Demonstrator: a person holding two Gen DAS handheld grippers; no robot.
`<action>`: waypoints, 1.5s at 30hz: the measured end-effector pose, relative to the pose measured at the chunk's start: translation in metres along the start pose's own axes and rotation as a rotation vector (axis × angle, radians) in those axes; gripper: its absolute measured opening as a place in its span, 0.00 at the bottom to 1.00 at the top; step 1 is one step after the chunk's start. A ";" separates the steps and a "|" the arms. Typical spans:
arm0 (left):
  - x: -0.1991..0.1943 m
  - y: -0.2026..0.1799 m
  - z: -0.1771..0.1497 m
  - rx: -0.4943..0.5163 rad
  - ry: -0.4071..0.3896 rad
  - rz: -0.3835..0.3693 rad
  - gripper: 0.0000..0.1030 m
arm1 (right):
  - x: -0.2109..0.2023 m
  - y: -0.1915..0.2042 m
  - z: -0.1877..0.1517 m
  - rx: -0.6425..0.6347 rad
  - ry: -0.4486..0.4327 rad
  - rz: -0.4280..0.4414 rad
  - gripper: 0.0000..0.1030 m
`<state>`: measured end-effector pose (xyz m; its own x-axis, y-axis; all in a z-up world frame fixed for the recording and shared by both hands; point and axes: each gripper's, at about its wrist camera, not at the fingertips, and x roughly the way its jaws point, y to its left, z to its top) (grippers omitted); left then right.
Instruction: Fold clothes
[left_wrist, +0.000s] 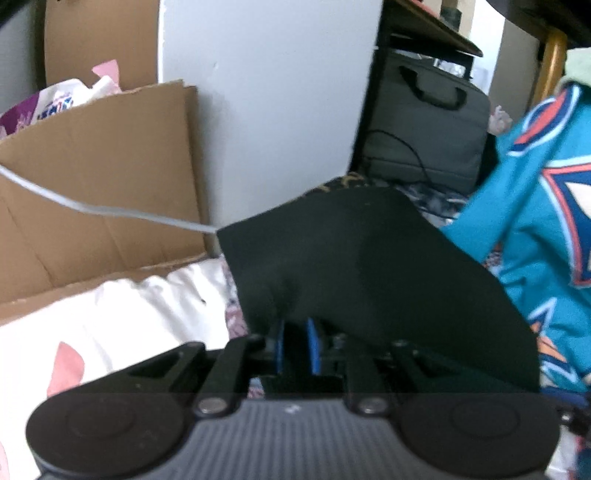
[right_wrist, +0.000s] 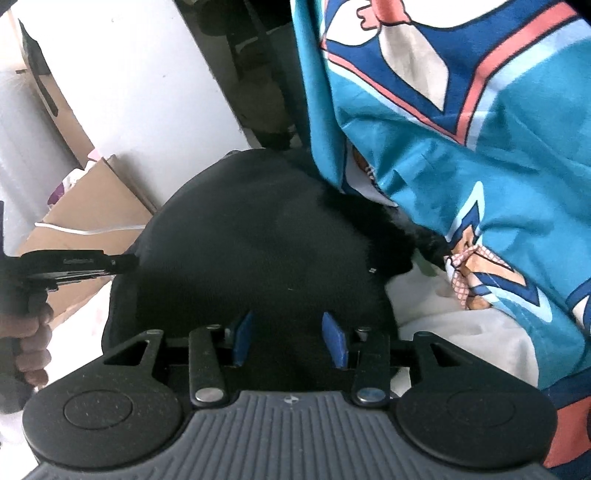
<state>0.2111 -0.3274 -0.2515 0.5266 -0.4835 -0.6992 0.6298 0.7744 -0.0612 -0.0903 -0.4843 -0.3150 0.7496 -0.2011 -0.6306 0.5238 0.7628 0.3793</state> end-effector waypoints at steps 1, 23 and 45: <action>-0.001 0.000 0.001 0.002 -0.003 0.015 0.15 | 0.000 -0.002 -0.001 0.004 0.006 -0.005 0.47; -0.171 0.065 -0.010 -0.130 0.151 0.144 0.91 | -0.026 0.040 0.029 0.053 0.104 0.030 1.00; -0.382 0.092 0.068 -0.261 0.141 0.266 0.98 | -0.169 0.191 0.156 0.026 0.207 -0.006 1.00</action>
<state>0.1071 -0.0997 0.0585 0.5573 -0.2051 -0.8046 0.3060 0.9515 -0.0306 -0.0538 -0.4005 -0.0299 0.6489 -0.0732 -0.7573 0.5403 0.7451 0.3910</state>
